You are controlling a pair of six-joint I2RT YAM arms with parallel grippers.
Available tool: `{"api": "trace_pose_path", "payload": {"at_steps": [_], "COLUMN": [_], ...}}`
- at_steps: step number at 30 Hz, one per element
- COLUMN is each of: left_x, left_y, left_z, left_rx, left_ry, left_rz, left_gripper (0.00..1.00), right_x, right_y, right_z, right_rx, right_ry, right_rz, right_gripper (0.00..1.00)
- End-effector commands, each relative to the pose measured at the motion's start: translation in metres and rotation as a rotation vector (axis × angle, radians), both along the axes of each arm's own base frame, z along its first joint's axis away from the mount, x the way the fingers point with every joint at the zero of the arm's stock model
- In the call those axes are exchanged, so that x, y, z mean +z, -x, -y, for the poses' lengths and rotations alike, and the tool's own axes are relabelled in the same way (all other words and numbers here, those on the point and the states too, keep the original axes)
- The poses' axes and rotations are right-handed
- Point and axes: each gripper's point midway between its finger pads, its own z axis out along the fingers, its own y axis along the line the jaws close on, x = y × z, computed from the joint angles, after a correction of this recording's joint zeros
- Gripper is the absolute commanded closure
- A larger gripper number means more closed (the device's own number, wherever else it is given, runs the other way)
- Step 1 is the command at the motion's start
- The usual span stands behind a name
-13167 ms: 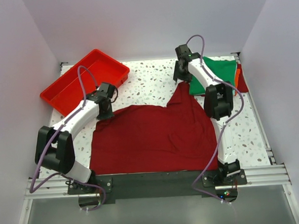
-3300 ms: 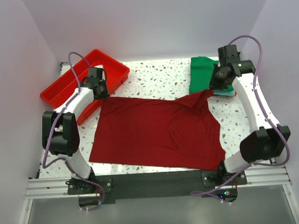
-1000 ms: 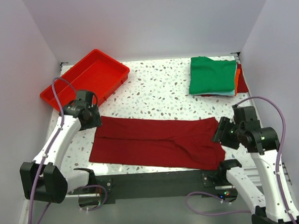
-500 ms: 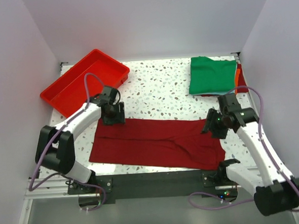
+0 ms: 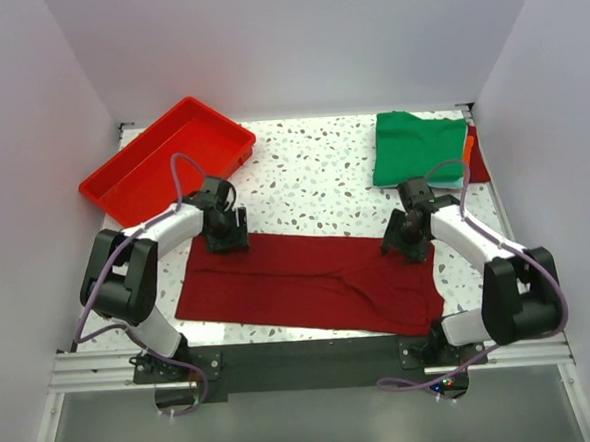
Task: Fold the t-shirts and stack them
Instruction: Fold the tshirt
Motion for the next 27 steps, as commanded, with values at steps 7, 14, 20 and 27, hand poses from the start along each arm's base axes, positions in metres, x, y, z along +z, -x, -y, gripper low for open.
{"api": "trace_pose_path", "payload": {"at_steps": [7,14,20,27], "left_x": [-0.023,-0.008,-0.004,-0.005], "left_y": [0.004,-0.015,-0.015,-0.006], "left_z": [-0.030,-0.028,-0.029,-0.032], "left_rx": [0.071,0.074,0.078,0.078], "left_ry": [-0.026,-0.023,-0.025,-0.031], "left_rz": [-0.017,0.034,0.050,0.055], "left_gripper": [0.32,0.31,0.31,0.30], "right_x": [-0.020,-0.011,-0.017,-0.024], "right_y": [-0.044,-0.078,-0.096,-0.089], "right_z": [0.036,0.057,0.062,0.067], "right_rx": [-0.047,-0.052,-0.047,-0.072], "right_ry": [0.189,0.276,0.316,0.332], "right_rz": [0.015,0.029,0.005,-0.008], "right_gripper": [0.37,0.37,0.38,0.40]}}
